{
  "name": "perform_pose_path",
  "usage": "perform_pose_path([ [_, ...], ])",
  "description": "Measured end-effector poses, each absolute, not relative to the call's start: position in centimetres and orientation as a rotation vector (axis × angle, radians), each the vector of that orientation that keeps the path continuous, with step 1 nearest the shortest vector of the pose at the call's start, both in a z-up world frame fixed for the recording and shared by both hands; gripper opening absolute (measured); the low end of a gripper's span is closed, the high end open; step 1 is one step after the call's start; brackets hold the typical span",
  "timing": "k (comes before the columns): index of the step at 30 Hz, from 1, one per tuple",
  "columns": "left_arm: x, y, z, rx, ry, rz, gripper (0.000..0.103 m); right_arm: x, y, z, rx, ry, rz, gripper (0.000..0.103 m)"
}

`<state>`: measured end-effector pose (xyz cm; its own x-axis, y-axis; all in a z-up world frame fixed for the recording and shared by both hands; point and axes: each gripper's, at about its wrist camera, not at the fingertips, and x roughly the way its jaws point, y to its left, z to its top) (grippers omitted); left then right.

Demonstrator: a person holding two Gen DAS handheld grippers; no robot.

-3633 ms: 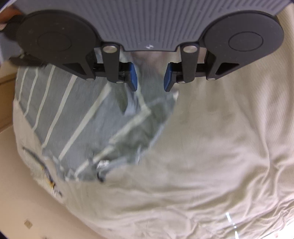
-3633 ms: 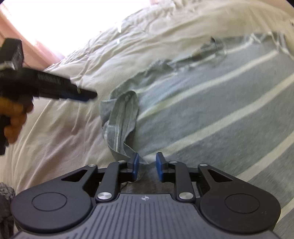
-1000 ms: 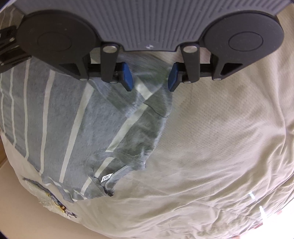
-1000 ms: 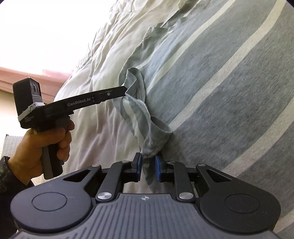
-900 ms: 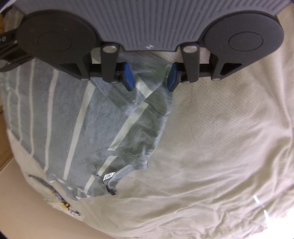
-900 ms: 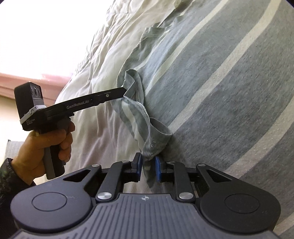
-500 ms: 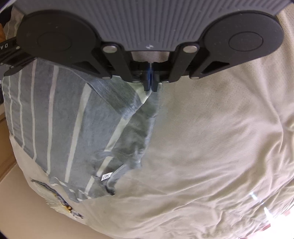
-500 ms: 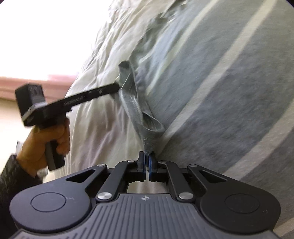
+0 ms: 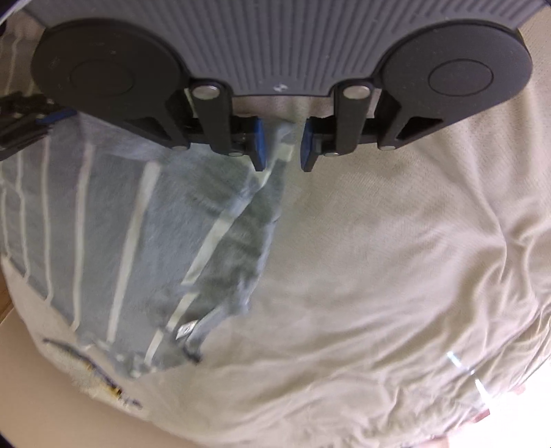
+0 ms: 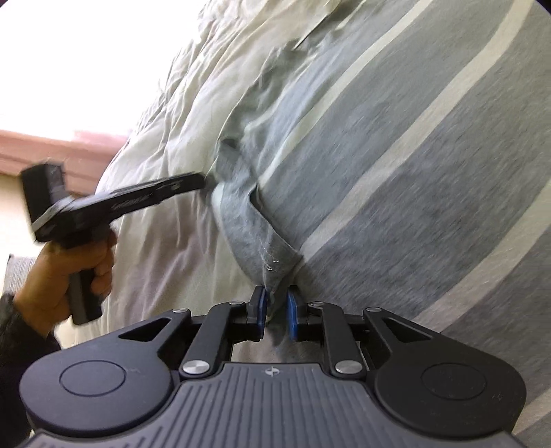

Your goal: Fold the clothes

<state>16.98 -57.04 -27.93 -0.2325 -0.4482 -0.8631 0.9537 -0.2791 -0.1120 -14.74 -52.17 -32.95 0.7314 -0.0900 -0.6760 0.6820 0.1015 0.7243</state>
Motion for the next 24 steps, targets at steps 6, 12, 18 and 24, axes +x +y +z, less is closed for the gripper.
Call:
perform_pose_path([
  [6, 14.2, -57.0, -28.7, 0.942, 0.821, -1.799, 0.016, -14.0, -52.2, -33.6, 1.406, 0.533, -0.606, 0.015],
  [12, 13.8, -57.7, -31.7, 1.011, 0.814, -1.742, 0.017, -14.0, -51.5, -34.5, 1.451, 0.580, -0.549, 0.010],
  [18, 15.4, -56.7, -29.3, 0.948, 0.777, -1.695, 0.016, -15.6, -50.7, -32.0, 1.346, 0.613, -0.604, 0.017],
  [24, 13.5, -55.8, -28.2, 0.928, 0.766, -1.772, 0.016, -14.1, -50.6, -28.9, 1.078, 0.596, -0.601, 0.017],
])
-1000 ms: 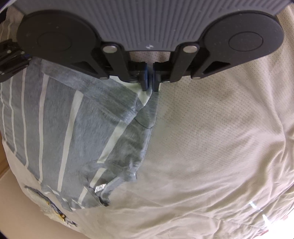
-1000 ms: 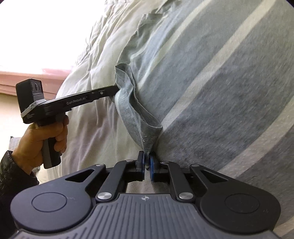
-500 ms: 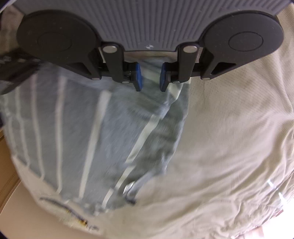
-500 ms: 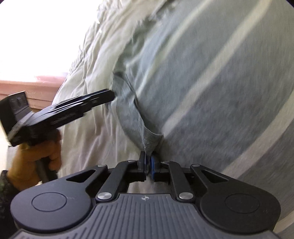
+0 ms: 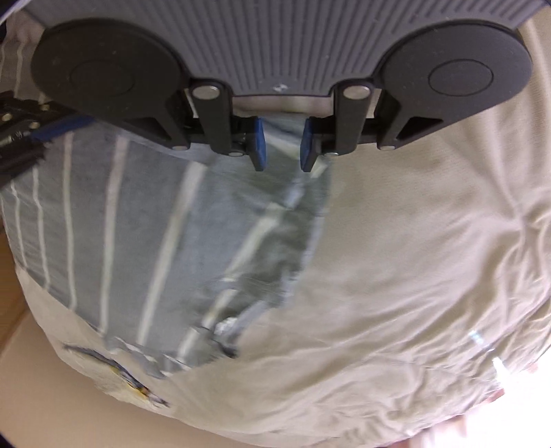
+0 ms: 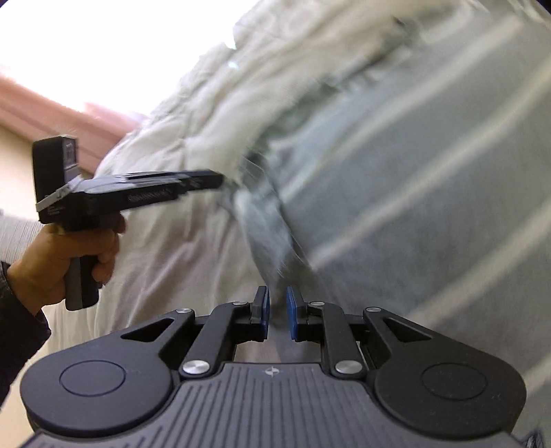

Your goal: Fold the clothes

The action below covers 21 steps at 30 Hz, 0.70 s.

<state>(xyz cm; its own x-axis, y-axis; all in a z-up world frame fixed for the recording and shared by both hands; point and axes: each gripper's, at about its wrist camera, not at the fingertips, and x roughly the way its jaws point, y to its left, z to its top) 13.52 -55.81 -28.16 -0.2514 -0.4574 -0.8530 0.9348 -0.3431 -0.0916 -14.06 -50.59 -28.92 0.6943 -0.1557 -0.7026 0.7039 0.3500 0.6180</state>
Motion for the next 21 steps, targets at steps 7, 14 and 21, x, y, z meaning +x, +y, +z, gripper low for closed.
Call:
perform_pose_path([
  [7, 12.8, -58.3, -31.2, 0.923, 0.779, -1.672, 0.017, -8.7, -51.5, -31.5, 0.852, 0.738, -0.546, 0.013],
  [14, 14.6, -58.8, -30.3, 0.860, 0.784, -1.536, 0.017, -11.6, -50.2, -31.1, 0.866, 0.779, -0.528, 0.013],
  [21, 13.0, -54.9, -26.3, 0.770, 0.808, -1.469, 0.017, -16.4, -50.2, -29.1, 0.882, 0.780, -0.522, 0.021],
])
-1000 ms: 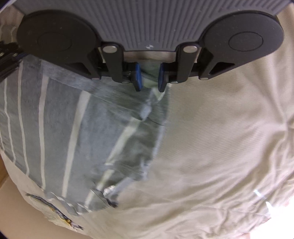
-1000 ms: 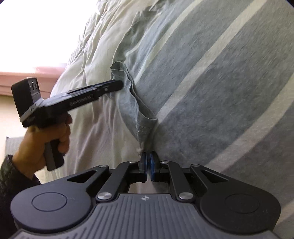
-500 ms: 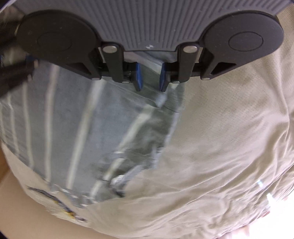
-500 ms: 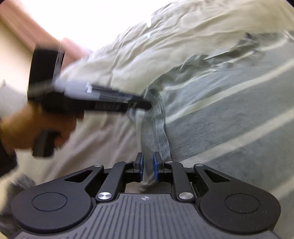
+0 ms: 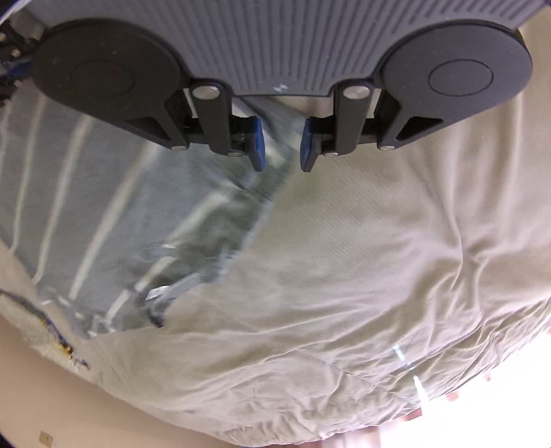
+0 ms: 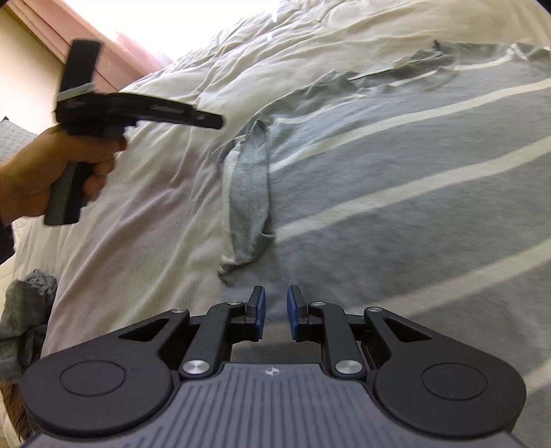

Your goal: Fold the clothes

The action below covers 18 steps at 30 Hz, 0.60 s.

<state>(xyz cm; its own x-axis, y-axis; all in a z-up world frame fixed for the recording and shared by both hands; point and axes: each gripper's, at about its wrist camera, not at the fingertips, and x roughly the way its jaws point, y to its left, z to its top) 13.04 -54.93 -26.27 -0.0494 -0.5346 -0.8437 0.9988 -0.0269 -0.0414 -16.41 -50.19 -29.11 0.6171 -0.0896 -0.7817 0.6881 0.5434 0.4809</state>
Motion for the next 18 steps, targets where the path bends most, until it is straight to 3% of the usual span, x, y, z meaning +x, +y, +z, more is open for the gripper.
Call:
perform_pose_path([
  [4, 8.3, -51.8, -26.6, 0.792, 0.876, -1.494, 0.021, -19.1, -50.9, -28.3, 0.889, 0.796, -0.518, 0.028],
  [11, 2.8, -47.7, -30.3, 0.882, 0.943, -1.481, 0.021, -23.4, -51.8, -27.7, 0.846, 0.831, -0.545, 0.030],
  [18, 2.3, -46.6, -28.1, 0.880, 0.882, -1.481, 0.022, -27.5, -52.9, -25.8, 0.810, 0.819, -0.721, 0.035],
])
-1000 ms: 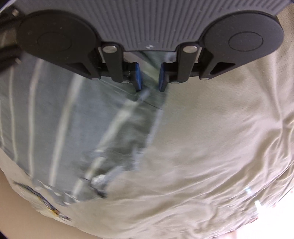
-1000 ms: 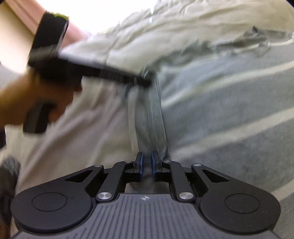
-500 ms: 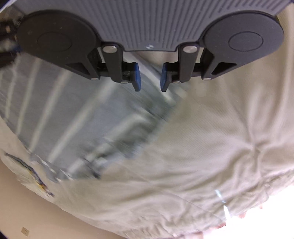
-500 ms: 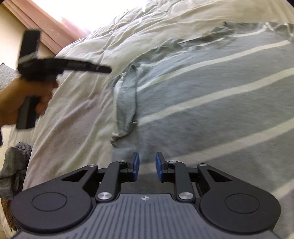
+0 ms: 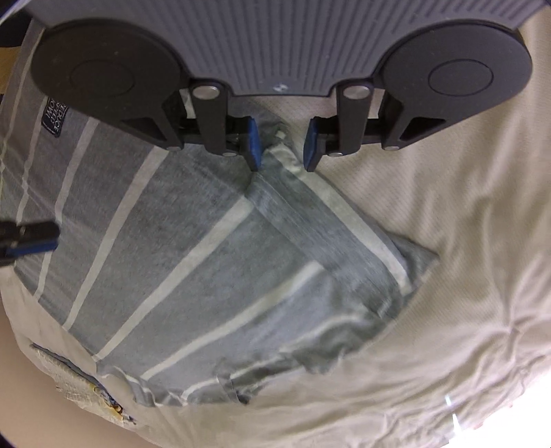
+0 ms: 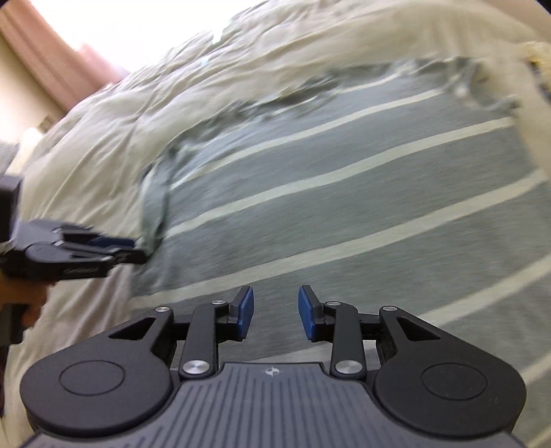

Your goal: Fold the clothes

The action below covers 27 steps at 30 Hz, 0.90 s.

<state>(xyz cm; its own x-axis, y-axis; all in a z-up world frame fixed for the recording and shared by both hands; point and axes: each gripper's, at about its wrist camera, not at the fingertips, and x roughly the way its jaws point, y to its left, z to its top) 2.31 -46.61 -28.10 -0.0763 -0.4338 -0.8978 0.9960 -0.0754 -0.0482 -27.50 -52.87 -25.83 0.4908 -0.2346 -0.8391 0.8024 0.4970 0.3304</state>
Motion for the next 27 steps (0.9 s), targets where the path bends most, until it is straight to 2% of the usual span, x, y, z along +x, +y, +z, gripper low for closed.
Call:
perform_pose_path([
  [3, 2.0, -47.1, -26.2, 0.880, 0.827, -1.476, 0.022, -29.2, -54.0, -24.3, 0.765, 0.806, -0.795, 0.042],
  [9, -1.6, -50.1, -22.5, 0.810, 0.769, -1.548, 0.025, -33.0, -58.2, -21.5, 0.726, 0.769, -0.915, 0.045],
  [18, -16.0, -58.3, -20.1, 0.859, 0.667, -1.716, 0.031, -40.2, -68.4, -21.0, 0.754, 0.707, -0.935, 0.050],
  [23, -23.2, -64.6, -21.3, 0.837, 0.701, -1.646, 0.033, -44.3, -75.9, -23.7, 0.795, 0.694, -0.812, 0.050],
  [27, -31.2, -69.4, -23.2, 0.974, 0.566, -1.645, 0.033, -47.9, -81.1, -24.0, 0.784, 0.686, -0.763, 0.050],
])
